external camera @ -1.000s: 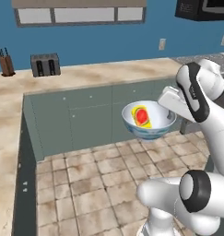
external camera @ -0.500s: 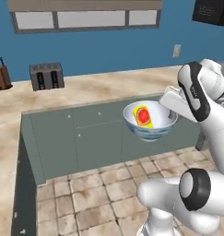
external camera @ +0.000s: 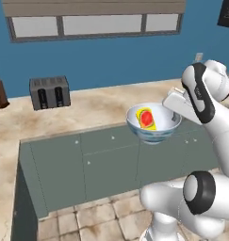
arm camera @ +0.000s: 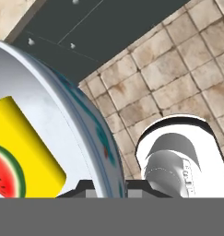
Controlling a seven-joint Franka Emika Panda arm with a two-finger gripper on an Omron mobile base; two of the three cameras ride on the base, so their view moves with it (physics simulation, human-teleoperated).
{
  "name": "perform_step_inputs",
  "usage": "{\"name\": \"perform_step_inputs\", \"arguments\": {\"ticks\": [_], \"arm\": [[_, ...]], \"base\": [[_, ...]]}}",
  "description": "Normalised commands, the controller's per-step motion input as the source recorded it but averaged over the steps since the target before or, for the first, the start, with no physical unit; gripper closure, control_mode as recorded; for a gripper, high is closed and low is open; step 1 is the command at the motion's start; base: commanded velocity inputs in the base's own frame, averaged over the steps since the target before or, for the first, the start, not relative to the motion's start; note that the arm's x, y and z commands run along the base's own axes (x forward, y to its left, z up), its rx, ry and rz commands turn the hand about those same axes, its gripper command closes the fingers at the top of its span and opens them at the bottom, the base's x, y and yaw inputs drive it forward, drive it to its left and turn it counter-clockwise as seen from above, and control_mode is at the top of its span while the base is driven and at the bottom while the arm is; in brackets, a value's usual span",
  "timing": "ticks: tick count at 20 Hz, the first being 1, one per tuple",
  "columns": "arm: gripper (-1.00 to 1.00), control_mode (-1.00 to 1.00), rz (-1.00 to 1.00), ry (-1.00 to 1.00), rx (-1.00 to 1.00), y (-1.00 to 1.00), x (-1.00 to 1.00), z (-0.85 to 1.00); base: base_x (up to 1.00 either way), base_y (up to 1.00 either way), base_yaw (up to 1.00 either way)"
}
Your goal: Place the cup inside the bowl on the dining table and move the bowl to any counter.
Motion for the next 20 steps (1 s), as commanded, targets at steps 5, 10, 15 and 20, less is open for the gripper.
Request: {"name": "perform_step_inputs", "arguments": {"ticks": [5,10,15,20], "arm": [[1.00,1.00,0.00,0.00,0.00,0.00,0.00,0.00],[1.00,1.00,0.00,0.00,0.00,0.00,0.00,0.00],[1.00,1.00,0.00,0.00,0.00,0.00,0.00,0.00],[1.00,1.00,0.00,0.00,0.00,0.00,0.00,0.00]], "base": [[0.89,0.00,0.00],[0.71,0.01,0.00],[0.47,0.03,0.00],[0.86,0.03,-0.01]]}}
